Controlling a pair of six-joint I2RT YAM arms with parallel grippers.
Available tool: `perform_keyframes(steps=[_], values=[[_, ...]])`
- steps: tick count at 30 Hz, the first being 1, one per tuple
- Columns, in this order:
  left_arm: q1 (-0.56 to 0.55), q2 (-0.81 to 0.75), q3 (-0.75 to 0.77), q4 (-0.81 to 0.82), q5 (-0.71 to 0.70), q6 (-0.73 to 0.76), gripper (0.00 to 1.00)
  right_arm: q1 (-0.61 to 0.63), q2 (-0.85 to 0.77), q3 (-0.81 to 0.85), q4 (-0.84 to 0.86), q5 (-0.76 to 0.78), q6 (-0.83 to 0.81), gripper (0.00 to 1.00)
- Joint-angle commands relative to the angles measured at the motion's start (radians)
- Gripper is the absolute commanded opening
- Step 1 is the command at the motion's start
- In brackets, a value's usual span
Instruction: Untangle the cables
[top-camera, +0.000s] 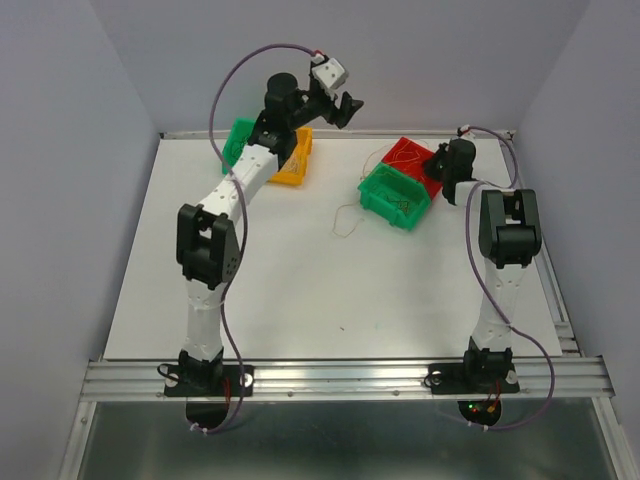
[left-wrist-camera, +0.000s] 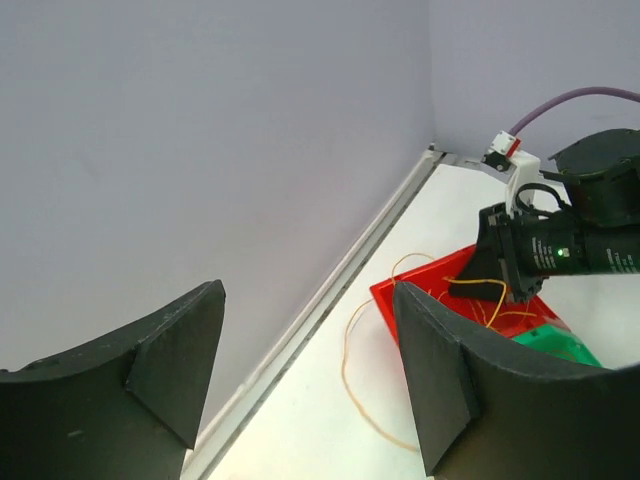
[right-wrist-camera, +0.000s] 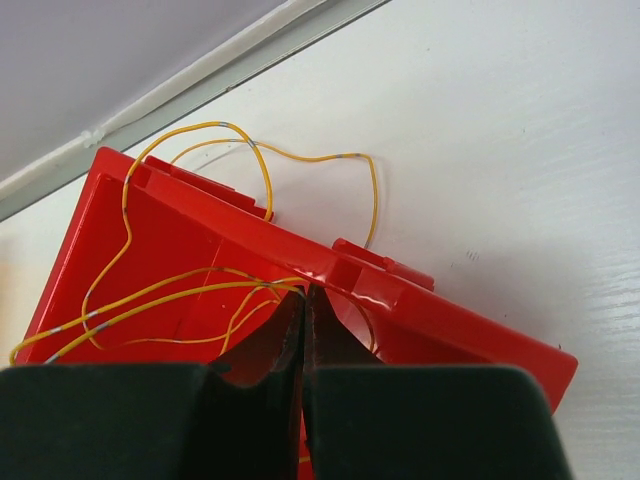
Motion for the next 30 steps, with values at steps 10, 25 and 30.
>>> perform_keyframes(steps=[10, 25, 30], values=[[0.046, -0.353, -0.462, -0.409, 0.012, 0.248, 0.89, -0.006, -0.044, 0.078, -0.062, 0.018, 0.007, 0.04], [-0.004, -0.093, -0.396, -0.578, -0.049, 0.166, 0.99, -0.006, -0.041, 0.069, -0.061, 0.014, 0.002, 0.21], [-0.044, -0.051, -0.402, -0.564, -0.118, 0.148, 0.99, -0.006, -0.040, 0.065, -0.053, 0.014, 0.004, 0.20]])
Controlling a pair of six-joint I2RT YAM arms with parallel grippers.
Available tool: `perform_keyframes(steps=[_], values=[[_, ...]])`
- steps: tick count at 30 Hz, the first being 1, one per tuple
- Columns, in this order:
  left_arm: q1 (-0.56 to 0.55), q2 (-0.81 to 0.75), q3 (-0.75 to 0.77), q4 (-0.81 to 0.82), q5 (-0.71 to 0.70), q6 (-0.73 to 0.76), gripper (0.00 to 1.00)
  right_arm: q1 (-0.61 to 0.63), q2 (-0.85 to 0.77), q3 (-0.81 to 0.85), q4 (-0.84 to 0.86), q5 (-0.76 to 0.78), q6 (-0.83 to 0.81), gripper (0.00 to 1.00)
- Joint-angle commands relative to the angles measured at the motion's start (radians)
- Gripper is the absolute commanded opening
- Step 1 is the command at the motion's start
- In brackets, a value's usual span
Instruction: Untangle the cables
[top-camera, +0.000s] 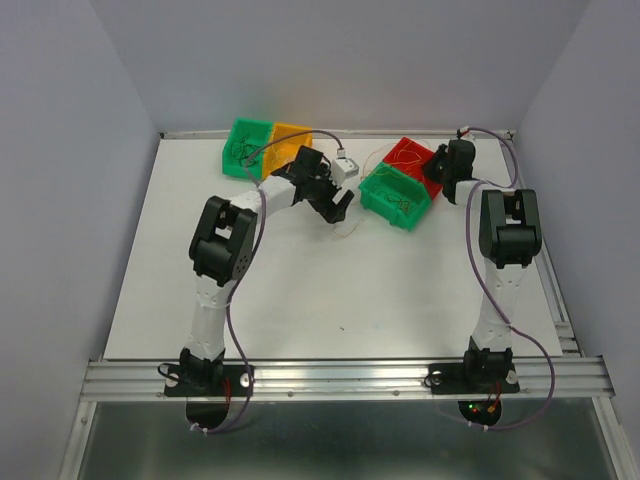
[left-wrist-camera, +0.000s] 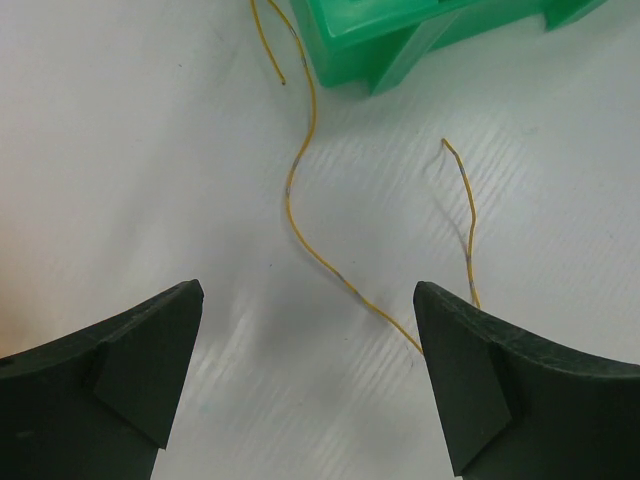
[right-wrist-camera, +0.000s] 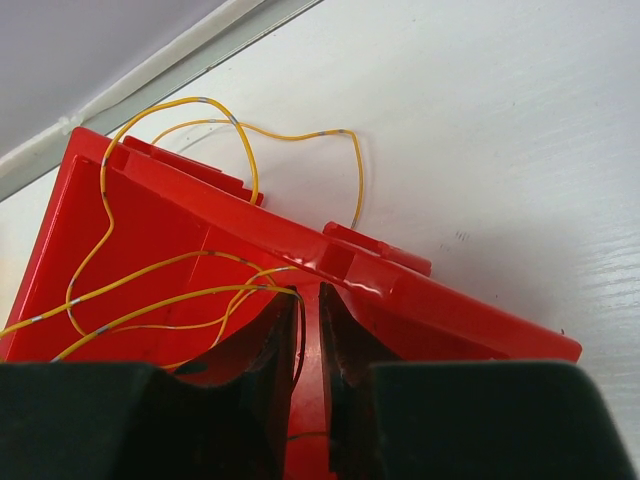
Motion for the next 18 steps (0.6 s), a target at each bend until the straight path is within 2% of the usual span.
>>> perform_keyframes(steps=[1, 4, 6, 7, 10, 14, 15, 18], values=[[-0.031, -0.003, 0.027, 0.012, -0.050, -0.041, 0.99, -0.006, -0.040, 0.042, 0.019, 0.010, 0.000, 0.21], [-0.037, 0.009, 0.037, -0.003, -0.077, -0.051, 0.97, -0.006, -0.043, 0.042, 0.023, 0.006, 0.002, 0.21], [-0.043, 0.034, 0.059, -0.029, -0.103, -0.062, 0.90, -0.006, -0.046, 0.040, 0.026, 0.004, 0.003, 0.21], [-0.043, 0.052, 0.072, -0.043, -0.108, -0.064, 0.80, -0.006, -0.049, 0.039, 0.026, 0.004, 0.003, 0.21], [-0.049, 0.074, 0.092, -0.075, -0.132, -0.065, 0.61, -0.006, -0.060, 0.028, 0.034, 0.007, 0.005, 0.21], [-0.069, 0.071, 0.057, -0.045, -0.229, -0.073, 0.56, -0.006, -0.067, 0.011, 0.043, 0.010, 0.005, 0.21], [-0.069, 0.072, 0.052, -0.040, -0.235, -0.071, 0.50, -0.006, -0.070, 0.008, 0.045, 0.009, 0.005, 0.21], [-0.074, 0.084, 0.052, -0.041, -0.246, -0.071, 0.44, -0.006, -0.077, 0.003, 0.049, 0.007, 0.006, 0.21]])
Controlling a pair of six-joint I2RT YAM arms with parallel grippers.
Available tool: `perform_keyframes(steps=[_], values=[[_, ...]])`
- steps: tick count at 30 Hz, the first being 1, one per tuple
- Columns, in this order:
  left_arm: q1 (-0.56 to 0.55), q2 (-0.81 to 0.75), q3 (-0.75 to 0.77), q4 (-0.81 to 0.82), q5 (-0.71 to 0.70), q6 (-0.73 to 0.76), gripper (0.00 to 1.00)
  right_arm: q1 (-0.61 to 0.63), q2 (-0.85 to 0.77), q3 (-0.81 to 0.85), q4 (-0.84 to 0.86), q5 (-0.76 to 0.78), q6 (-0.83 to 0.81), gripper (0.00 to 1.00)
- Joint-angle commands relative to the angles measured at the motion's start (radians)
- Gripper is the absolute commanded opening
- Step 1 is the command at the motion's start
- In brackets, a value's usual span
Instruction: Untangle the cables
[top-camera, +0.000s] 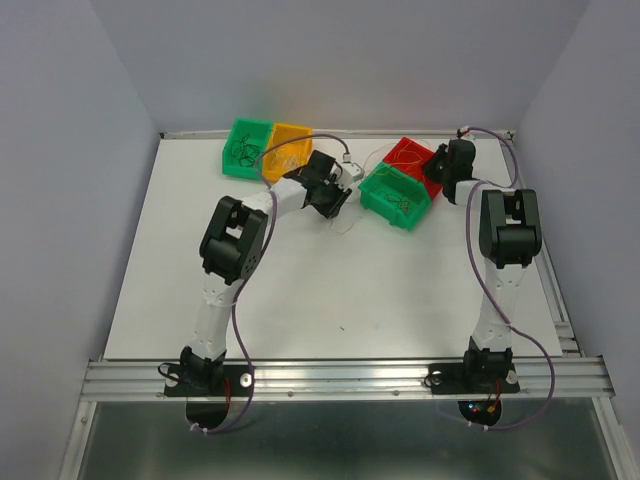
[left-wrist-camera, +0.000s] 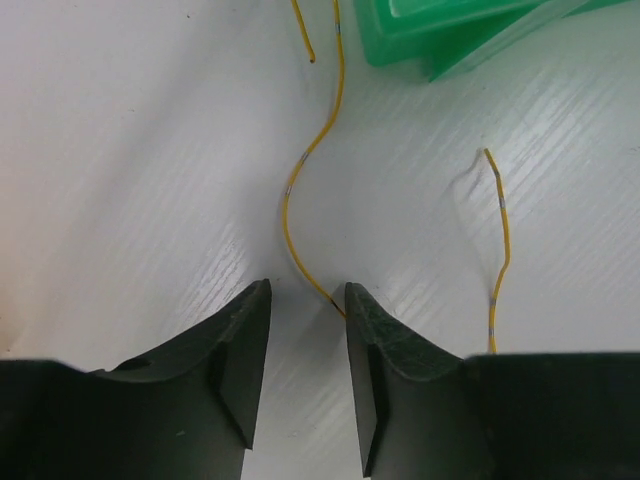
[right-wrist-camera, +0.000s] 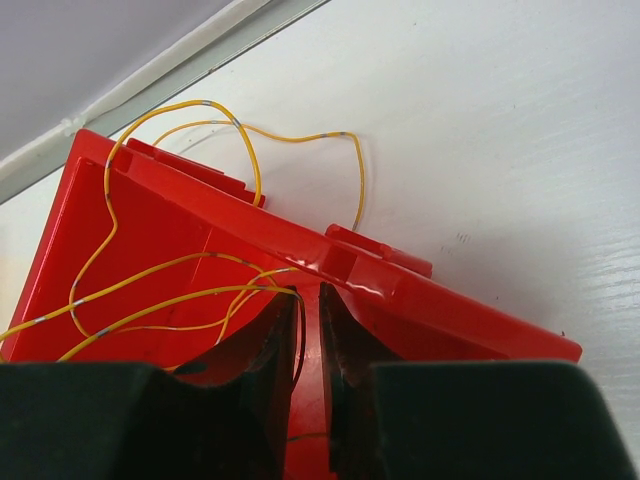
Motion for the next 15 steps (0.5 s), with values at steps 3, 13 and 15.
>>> perform_keyframes(steps=[3, 13, 15], values=[[-0.013, 0.014, 0.011, -0.025, -0.027, 0.000, 0.20, -0.006, -0.083, 0.001, 0.046, 0.000, 0.007, 0.21], [0.000, -0.099, 0.057, -0.081, -0.012, 0.038, 0.00, -0.004, -0.129, 0.005, 0.023, -0.011, 0.014, 0.25], [0.007, -0.137, 0.083, -0.103, -0.031, 0.050, 0.00, -0.004, -0.140, 0.002, 0.023, -0.016, 0.015, 0.30]])
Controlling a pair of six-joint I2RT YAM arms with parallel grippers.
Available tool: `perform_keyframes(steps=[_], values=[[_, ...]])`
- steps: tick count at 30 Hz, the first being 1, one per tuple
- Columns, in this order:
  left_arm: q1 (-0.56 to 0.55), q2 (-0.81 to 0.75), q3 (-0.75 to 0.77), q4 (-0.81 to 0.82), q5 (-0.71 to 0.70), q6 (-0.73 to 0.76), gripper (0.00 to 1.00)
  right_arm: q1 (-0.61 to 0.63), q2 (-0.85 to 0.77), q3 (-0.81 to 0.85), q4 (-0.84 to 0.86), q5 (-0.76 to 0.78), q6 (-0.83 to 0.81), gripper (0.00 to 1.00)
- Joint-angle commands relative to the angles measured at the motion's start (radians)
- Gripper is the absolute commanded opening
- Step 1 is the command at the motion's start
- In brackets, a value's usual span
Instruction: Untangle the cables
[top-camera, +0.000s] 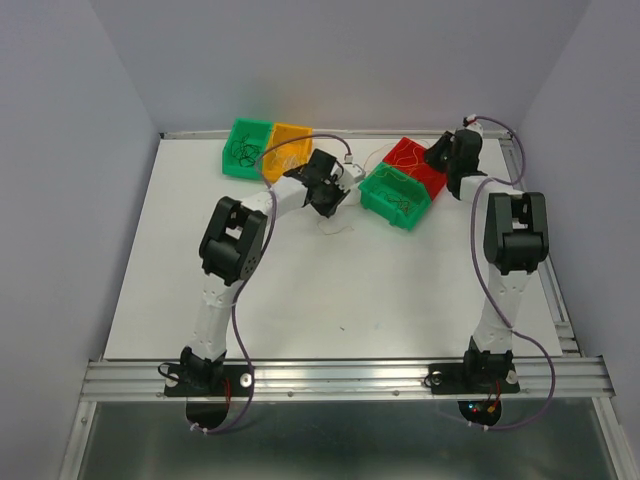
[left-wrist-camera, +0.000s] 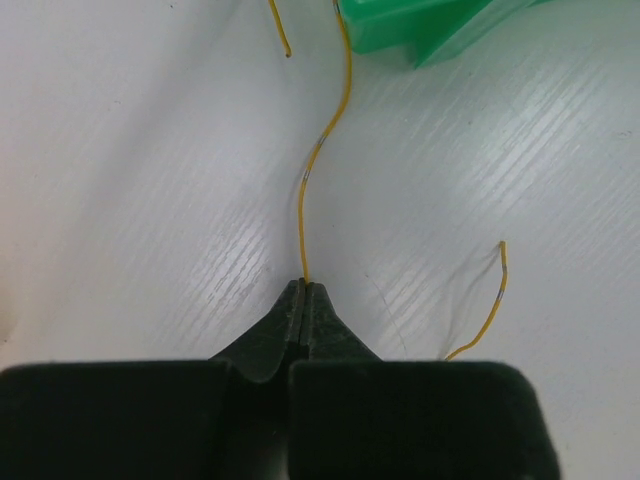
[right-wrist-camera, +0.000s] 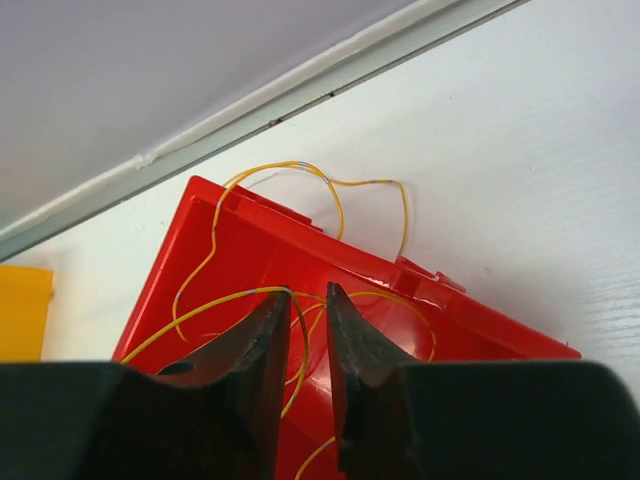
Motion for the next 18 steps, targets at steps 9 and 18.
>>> perform_keyframes(steps=[9, 18], values=[[0.081, -0.179, 0.324, -0.192, -0.105, 0.065, 0.00, -0.004, -0.088, -0.007, 0.013, -0.031, 0.024, 0.48], [0.084, -0.208, 0.420, -0.146, -0.051, 0.088, 0.00, -0.004, -0.153, -0.079, 0.041, -0.041, 0.036, 0.62]])
